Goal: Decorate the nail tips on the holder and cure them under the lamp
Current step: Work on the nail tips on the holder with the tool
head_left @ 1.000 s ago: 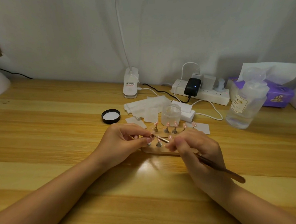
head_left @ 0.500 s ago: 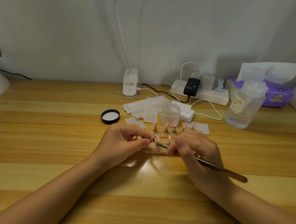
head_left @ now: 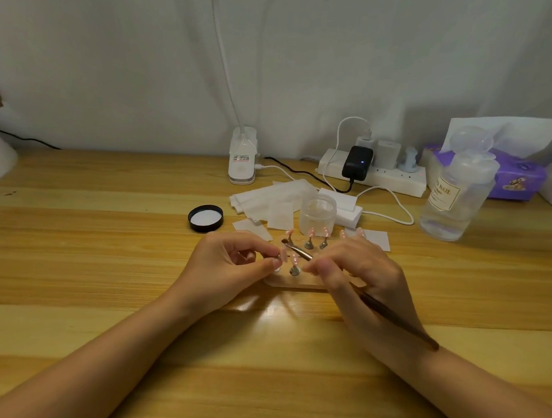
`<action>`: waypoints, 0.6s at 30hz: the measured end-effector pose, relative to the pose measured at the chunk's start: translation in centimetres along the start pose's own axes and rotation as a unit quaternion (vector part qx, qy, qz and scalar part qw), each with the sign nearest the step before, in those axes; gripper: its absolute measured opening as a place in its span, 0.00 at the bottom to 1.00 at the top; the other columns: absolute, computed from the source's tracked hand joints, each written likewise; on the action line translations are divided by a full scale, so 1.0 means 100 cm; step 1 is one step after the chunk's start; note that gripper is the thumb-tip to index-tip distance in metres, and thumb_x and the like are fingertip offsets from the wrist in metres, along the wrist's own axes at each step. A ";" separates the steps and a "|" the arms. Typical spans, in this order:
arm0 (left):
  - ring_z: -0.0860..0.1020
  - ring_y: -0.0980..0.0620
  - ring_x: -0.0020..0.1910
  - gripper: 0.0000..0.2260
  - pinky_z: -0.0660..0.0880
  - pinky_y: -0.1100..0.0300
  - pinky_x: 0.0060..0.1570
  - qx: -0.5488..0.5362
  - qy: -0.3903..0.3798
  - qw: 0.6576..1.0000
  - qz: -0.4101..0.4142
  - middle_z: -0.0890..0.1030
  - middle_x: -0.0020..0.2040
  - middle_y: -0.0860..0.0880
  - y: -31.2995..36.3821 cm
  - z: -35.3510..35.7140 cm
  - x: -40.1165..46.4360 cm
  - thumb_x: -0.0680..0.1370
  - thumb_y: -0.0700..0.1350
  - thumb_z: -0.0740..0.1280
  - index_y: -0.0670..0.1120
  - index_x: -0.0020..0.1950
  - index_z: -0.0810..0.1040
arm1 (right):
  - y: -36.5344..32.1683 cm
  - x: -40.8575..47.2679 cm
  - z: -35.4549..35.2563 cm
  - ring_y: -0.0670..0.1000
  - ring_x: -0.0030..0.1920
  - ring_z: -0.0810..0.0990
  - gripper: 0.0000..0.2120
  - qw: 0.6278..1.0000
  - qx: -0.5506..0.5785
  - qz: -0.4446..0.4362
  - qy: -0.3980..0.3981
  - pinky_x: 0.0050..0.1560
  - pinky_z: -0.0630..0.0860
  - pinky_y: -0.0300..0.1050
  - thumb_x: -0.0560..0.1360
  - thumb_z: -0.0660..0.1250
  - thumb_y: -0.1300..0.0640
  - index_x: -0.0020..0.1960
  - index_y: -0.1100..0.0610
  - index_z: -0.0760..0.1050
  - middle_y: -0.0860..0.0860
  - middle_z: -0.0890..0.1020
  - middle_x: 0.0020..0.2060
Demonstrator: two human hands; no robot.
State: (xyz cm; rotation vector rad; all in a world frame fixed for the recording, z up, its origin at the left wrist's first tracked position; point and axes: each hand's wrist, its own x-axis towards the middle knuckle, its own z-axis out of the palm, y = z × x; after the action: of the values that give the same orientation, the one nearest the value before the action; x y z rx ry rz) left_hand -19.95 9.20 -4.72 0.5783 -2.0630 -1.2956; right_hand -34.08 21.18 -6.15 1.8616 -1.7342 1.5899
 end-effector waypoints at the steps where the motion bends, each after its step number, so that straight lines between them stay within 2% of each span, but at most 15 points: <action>1: 0.71 0.58 0.33 0.07 0.68 0.69 0.33 0.000 0.000 1.000 -0.001 0.82 0.34 0.57 0.000 0.000 0.000 0.68 0.36 0.73 0.49 0.39 0.83 | 0.000 0.000 0.000 0.50 0.38 0.78 0.18 1.000 -0.005 -0.001 -0.006 0.42 0.72 0.57 0.76 0.57 0.49 0.38 0.58 0.80 0.49 0.81 0.34; 5: 0.71 0.58 0.33 0.08 0.68 0.69 0.33 -0.006 0.004 1.000 -0.005 0.82 0.34 0.56 0.000 0.000 -0.001 0.68 0.36 0.73 0.50 0.38 0.83 | 0.001 -0.003 0.000 0.42 0.36 0.75 0.27 0.999 0.031 -0.012 0.003 0.41 0.70 0.52 0.79 0.52 0.45 0.32 0.58 0.78 0.41 0.76 0.31; 7: 0.71 0.58 0.33 0.08 0.68 0.70 0.33 -0.001 0.002 1.000 -0.004 0.82 0.34 0.57 0.000 0.000 -0.001 0.68 0.36 0.73 0.50 0.38 0.83 | 0.001 -0.002 0.000 0.42 0.36 0.75 0.26 0.999 0.041 -0.008 0.013 0.42 0.71 0.49 0.79 0.52 0.45 0.33 0.58 0.78 0.42 0.77 0.31; 11: 0.72 0.56 0.34 0.08 0.68 0.69 0.34 0.000 0.000 1.000 -0.002 0.82 0.35 0.56 0.000 -0.001 -0.001 0.69 0.36 0.73 0.50 0.39 0.83 | 0.001 0.000 0.001 0.48 0.39 0.78 0.19 1.000 0.010 0.006 -0.007 0.44 0.72 0.56 0.76 0.57 0.49 0.37 0.58 0.80 0.47 0.80 0.34; 13: 0.72 0.56 0.34 0.09 0.68 0.68 0.34 -0.002 0.002 1.000 -0.001 0.82 0.35 0.56 0.000 -0.001 -0.001 0.68 0.36 0.73 0.51 0.38 0.83 | 0.001 -0.002 0.000 0.44 0.37 0.78 0.21 1.000 0.023 0.009 -0.011 0.44 0.71 0.55 0.77 0.56 0.47 0.35 0.56 0.79 0.45 0.79 0.31; 15: 0.72 0.57 0.33 0.09 0.68 0.69 0.33 0.001 0.002 1.000 0.002 0.82 0.35 0.56 0.000 0.000 -0.001 0.69 0.36 0.73 0.52 0.38 0.83 | 0.001 -0.003 -0.001 0.39 0.36 0.75 0.23 0.999 0.045 0.007 -0.001 0.44 0.70 0.51 0.78 0.54 0.47 0.32 0.56 0.78 0.42 0.77 0.29; 18: 0.71 0.60 0.32 0.10 0.68 0.72 0.32 0.002 0.000 1.000 0.005 0.82 0.34 0.58 0.001 0.000 -0.001 0.69 0.36 0.73 0.51 0.37 0.83 | 0.001 -0.002 -0.001 0.42 0.38 0.76 0.19 0.999 0.035 0.009 0.015 0.43 0.72 0.50 0.77 0.55 0.51 0.35 0.57 0.79 0.43 0.78 0.33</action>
State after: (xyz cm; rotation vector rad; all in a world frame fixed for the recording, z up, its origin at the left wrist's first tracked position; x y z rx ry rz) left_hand -19.94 9.29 -4.66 0.5689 -2.0665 -1.2859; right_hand -34.16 21.29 -6.27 1.8487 -1.7085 1.6974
